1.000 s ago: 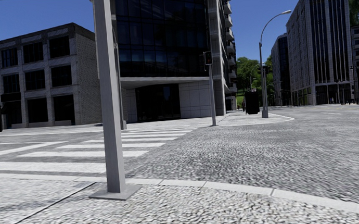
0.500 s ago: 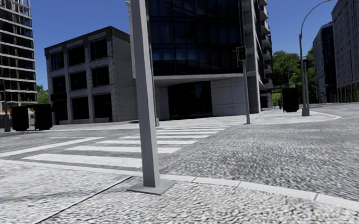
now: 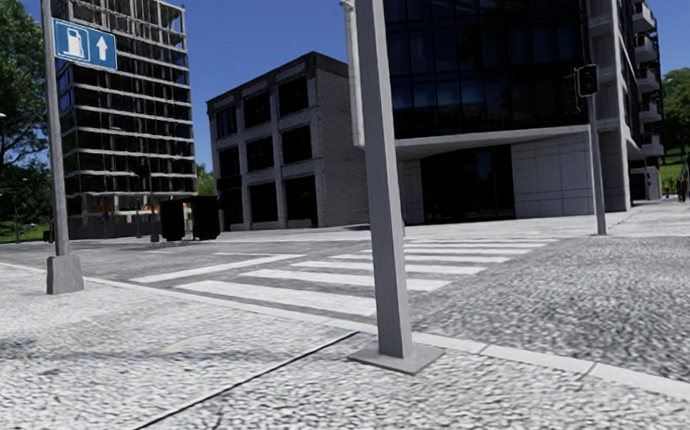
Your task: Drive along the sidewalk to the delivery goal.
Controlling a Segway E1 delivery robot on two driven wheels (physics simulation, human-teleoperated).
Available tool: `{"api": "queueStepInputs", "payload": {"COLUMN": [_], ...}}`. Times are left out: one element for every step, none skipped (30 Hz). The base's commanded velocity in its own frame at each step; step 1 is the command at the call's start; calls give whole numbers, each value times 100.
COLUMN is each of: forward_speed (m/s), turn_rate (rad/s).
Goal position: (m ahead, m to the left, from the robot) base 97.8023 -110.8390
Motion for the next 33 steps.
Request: {"api": "queueStepInputs", "payload": {"forward_speed": [85,95,104,104,110,112,112,112,112,113,113,113,113,113,113,113,113,113,113,107,107,107,107,107,107,107,107,107,107,107,107,106,106], "turn_rate": [61,60,60,60,60,60,60,60,60,60,60,60,60,60,60,60,60,60,60,0,0,0,0,0,0,0,0,0,0,-6,-6,-23,-38]}}
